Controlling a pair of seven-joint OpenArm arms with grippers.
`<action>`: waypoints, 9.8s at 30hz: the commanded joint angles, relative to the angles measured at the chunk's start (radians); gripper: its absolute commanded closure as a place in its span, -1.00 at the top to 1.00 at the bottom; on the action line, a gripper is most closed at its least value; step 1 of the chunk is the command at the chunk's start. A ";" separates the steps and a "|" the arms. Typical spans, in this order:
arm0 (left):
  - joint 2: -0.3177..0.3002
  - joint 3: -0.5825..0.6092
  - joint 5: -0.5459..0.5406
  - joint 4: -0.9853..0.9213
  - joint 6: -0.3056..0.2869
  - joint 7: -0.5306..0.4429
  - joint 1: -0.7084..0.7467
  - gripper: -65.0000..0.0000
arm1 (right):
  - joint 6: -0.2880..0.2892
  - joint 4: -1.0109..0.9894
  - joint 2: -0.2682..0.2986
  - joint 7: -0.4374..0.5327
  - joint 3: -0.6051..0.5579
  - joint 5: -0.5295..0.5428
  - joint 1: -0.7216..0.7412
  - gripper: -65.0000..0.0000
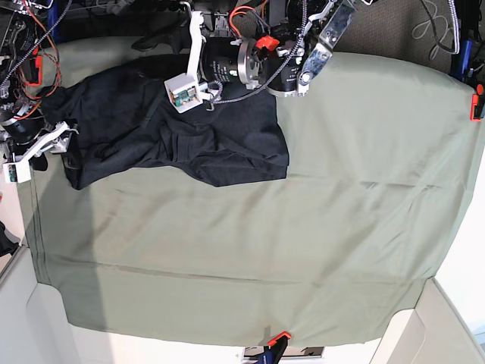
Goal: Fold the T-shirt properly
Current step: 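Pull the grasped fabric back toward the left arm and release, then fold the shirt's end over the bundle with the right gripper, then press and tuck the folded bundle with the right gripper, then grasp the bundle with both grippers and drag it toward the cloth's center, then set the folded shirt down and open both grippers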
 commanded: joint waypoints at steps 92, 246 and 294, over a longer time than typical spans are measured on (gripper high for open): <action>-0.153 -0.765 -0.138 0.014 -0.009 -0.018 0.098 0.00 | 0.060 0.239 -0.320 -0.006 -0.399 0.100 -0.114 -1.00; -0.064 0.010 0.586 -0.200 0.005 -0.229 -0.066 -1.00 | 0.028 -0.525 -0.238 0.209 -0.461 -0.238 0.473 -1.00; -0.388 -0.099 0.567 -0.326 0.186 -0.196 -0.335 -1.00 | 0.040 -0.012 -0.203 0.095 -0.561 -0.030 0.038 -1.00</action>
